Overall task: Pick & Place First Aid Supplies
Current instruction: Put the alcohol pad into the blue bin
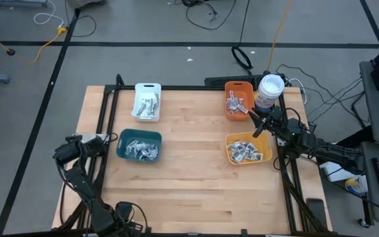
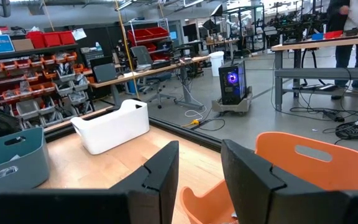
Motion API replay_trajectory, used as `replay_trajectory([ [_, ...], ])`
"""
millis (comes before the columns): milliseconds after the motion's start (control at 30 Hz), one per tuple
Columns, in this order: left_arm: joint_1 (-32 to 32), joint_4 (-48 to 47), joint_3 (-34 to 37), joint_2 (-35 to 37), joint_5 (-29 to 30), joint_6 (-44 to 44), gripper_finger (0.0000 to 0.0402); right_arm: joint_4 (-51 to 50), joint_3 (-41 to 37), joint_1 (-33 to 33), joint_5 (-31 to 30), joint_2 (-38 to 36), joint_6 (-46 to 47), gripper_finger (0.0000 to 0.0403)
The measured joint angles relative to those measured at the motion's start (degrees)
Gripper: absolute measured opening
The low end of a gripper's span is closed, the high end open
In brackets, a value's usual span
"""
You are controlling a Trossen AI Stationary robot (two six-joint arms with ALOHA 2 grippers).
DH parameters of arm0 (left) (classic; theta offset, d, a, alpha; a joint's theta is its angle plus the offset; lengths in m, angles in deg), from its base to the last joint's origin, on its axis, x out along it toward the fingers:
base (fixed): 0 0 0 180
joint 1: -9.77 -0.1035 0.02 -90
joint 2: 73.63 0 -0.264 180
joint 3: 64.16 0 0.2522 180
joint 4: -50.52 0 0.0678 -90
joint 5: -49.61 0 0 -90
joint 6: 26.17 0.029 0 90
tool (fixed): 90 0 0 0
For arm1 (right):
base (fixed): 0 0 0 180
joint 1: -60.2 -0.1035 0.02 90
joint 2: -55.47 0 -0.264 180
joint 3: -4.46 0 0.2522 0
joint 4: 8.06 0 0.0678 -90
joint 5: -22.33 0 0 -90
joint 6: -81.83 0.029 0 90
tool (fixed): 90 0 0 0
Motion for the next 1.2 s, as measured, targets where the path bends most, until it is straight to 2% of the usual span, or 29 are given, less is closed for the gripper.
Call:
replay_trajectory([
  [167, -0.07, -0.60, 1.69, 0.00, 1.58, -0.73, 0.0237, 0.00, 0.02, -0.01, -0.01, 0.00, 0.00, 0.0116],
  [600, -0.40, 7.70, 5.38, 0.00, 2.92, 1.07, 0.0236, -0.02, 0.02, 0.02, 0.00, 0.00, 0.00, 0.0116],
  [700, -0.41, 8.90, 6.08, 0.00, 2.85, 1.31, 0.0225, 0.00, 0.02, -0.01, 0.00, -0.02, 0.00, 0.0116],
  [900, -0.37, 11.54, 7.03, 0.09, 2.53, 3.19, 0.0158, 0.00, 0.02, 0.01, 0.00, 0.01, 0.00, 0.0116],
  [1200, -0.37, 11.51, 7.03, 0.09, 2.42, 8.71, 0.0016, 0.00, 0.01, 0.01, 0.00, -0.02, 0.00, 0.0116],
])
